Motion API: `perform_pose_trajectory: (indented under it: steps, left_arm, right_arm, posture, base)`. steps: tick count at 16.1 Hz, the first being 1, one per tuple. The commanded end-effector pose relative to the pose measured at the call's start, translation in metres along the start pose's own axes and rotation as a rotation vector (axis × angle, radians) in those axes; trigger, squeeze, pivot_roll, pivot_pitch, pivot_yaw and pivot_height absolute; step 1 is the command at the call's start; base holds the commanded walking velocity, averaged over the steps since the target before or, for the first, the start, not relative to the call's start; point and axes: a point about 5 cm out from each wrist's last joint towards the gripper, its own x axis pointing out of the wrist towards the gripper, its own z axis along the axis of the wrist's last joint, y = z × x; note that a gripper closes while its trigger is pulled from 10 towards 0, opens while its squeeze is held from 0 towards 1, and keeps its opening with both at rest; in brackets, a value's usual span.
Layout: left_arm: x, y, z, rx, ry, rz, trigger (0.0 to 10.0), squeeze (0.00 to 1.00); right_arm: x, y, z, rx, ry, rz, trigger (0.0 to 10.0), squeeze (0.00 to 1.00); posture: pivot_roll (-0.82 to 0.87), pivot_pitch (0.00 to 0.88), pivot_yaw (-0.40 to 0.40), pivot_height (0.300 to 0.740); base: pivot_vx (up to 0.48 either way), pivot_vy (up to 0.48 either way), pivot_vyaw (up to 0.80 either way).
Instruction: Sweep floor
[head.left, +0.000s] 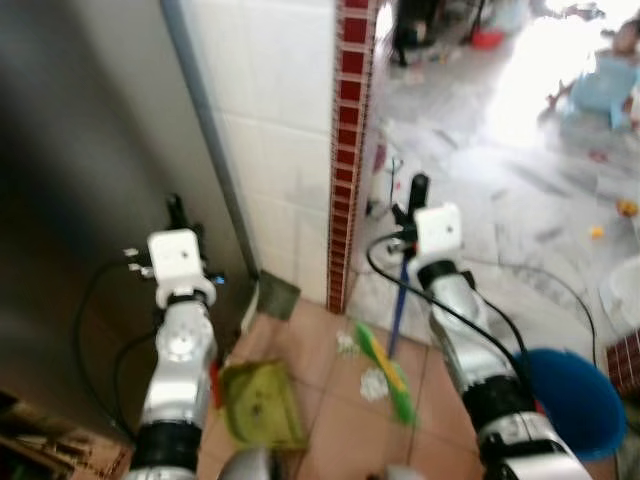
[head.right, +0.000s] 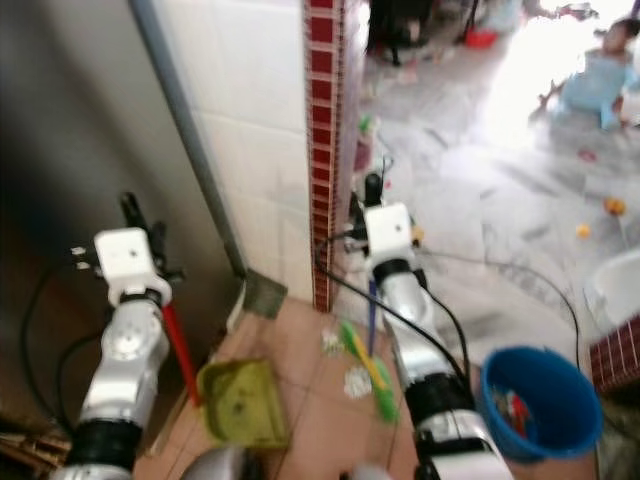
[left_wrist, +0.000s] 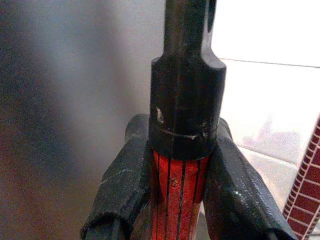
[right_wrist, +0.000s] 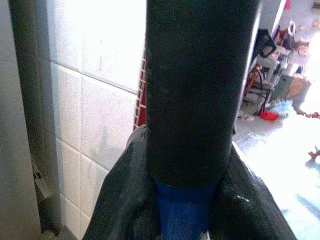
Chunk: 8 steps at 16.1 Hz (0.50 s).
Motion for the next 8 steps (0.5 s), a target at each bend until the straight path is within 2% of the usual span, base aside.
perform_pose_trajectory:
  steps: [1, 8]
  left_arm:
    - [0.0026, 0.0024, 0.0092, -0.016, -0.044, 0.007, 10.0, 0.00]
    - [0.0026, 0.0018, 0.0021, -0.012, -0.015, 0.021, 10.0, 0.00]
  right_arm:
    - [0.0054, 0.0052, 0.0125, -0.019, -0.054, 0.017, 10.0, 0.00]
    - [0.0053, 0.0059, 0.0140, -0.044, -0.062, 0.025, 10.0, 0.00]
  posture:
    - [-0.06, 0.000, -0.003, 0.740]
    - [-0.05, 0.000, -0.004, 0.740]
  base:
    - [0.000, 0.000, 0.00]
    - [0.000, 0.000, 0.00]
